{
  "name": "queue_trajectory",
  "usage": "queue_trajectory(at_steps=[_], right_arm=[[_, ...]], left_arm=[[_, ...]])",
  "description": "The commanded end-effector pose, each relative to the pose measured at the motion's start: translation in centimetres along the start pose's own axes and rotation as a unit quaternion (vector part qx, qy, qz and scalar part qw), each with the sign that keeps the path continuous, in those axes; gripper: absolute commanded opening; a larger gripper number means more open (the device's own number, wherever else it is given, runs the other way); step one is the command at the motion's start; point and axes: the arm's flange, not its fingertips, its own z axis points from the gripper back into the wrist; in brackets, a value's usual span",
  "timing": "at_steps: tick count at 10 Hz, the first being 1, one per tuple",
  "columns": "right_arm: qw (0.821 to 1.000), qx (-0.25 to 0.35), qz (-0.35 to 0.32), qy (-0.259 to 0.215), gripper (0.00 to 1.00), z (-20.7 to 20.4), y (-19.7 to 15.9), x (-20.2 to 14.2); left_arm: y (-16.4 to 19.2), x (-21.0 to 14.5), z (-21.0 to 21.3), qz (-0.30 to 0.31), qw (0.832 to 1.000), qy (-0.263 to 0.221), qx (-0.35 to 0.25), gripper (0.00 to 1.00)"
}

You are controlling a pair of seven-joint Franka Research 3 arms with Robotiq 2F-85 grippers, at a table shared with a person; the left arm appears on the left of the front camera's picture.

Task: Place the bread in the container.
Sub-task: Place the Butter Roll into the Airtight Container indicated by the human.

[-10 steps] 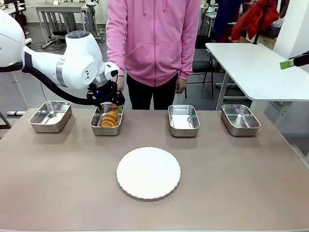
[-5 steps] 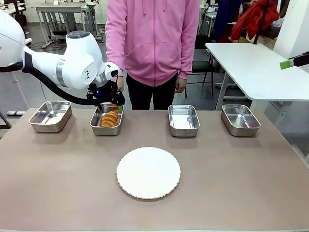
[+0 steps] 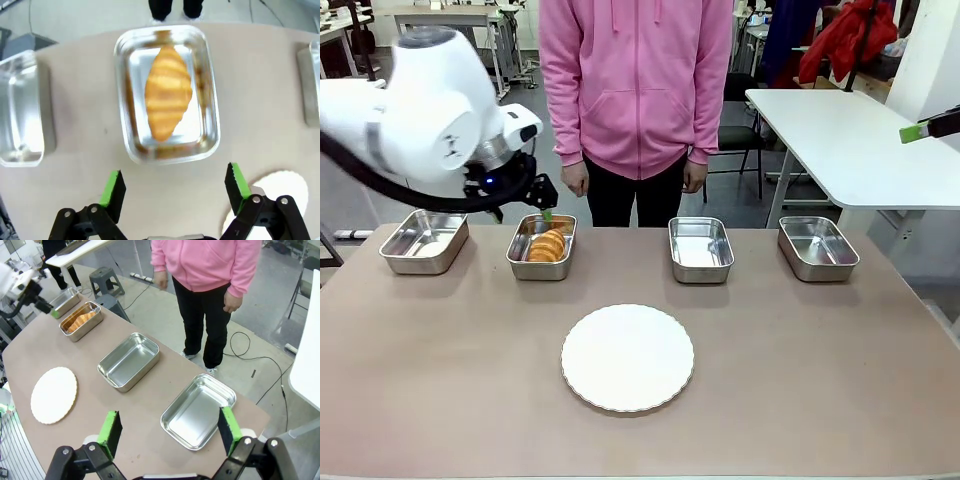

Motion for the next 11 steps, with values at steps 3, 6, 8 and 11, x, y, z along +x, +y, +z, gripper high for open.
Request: queue_trajectory(at_steps=[3, 6, 8, 11], right_arm=[[1.0, 0.002, 0.001, -0.005, 1.0, -0.1, 0.1, 0.0], [1.0, 0.002, 0.001, -0.005, 1.0, -0.1, 0.1, 0.0], [1.0, 0.002, 0.001, -0.005, 1.0, -0.1, 0.1, 0.0], [1.0, 0.002, 0.001, -0.005, 1.0, -0.1, 0.1, 0.0]], left_arm=[[-0.6, -11.2, 5.4, 0.028, 0.998, -0.05, 0.019, 1.0], [-1.1, -16.6, 6.1, 0.029, 0.998, -0.05, 0.021, 1.0], [-0.6, -18.7, 6.0, 0.018, 0.999, -0.033, 0.004, 1.0], [-3.6, -13.4, 7.1, 0.021, 0.999, -0.046, 0.013, 1.0]])
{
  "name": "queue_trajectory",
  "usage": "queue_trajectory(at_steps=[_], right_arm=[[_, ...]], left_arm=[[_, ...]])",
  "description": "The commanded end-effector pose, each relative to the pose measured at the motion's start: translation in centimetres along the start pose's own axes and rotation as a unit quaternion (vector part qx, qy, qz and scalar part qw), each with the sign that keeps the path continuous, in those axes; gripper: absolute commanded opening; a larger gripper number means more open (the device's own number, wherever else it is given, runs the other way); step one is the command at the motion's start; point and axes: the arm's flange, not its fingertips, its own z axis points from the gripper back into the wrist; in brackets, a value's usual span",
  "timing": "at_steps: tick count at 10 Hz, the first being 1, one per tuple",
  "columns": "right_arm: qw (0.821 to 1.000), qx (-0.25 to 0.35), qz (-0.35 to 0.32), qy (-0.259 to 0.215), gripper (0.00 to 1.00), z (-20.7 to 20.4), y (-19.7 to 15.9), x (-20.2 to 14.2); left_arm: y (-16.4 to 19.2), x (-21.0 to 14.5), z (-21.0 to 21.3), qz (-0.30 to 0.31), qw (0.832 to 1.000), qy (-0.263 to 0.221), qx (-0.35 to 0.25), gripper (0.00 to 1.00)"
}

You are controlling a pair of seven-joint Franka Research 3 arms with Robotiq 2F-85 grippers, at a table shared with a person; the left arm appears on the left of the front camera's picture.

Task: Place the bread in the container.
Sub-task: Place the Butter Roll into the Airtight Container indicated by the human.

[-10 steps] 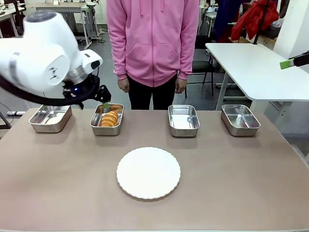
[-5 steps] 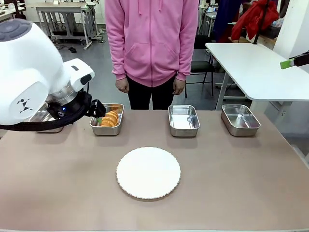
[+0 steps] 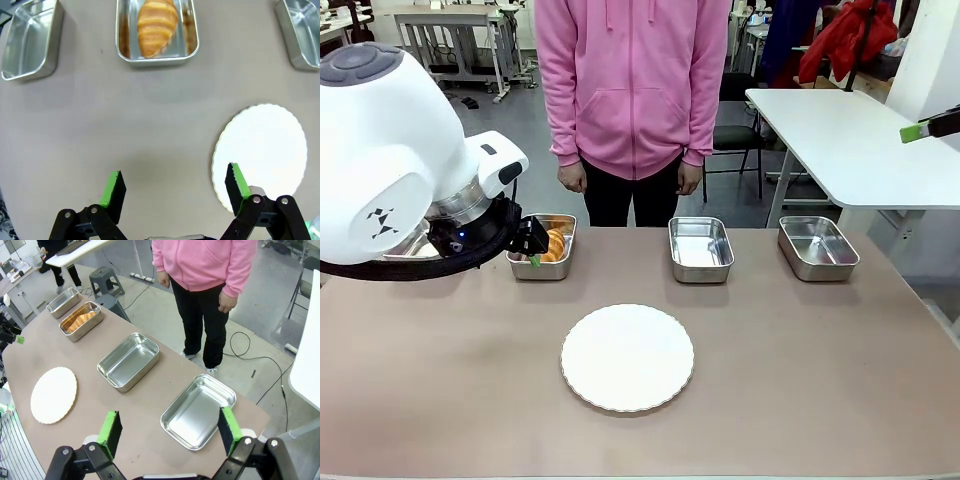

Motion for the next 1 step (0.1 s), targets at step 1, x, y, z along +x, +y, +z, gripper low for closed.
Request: queue_trajectory(at_steps=[1], right_arm=[[1.0, 0.002, 0.001, -0.005, 1.0, -0.08, 0.12, -0.04]], left_arm=[[-0.09, 0.23, 0.53, 0.007, 1.0, -0.015, -0.002, 1.0]])
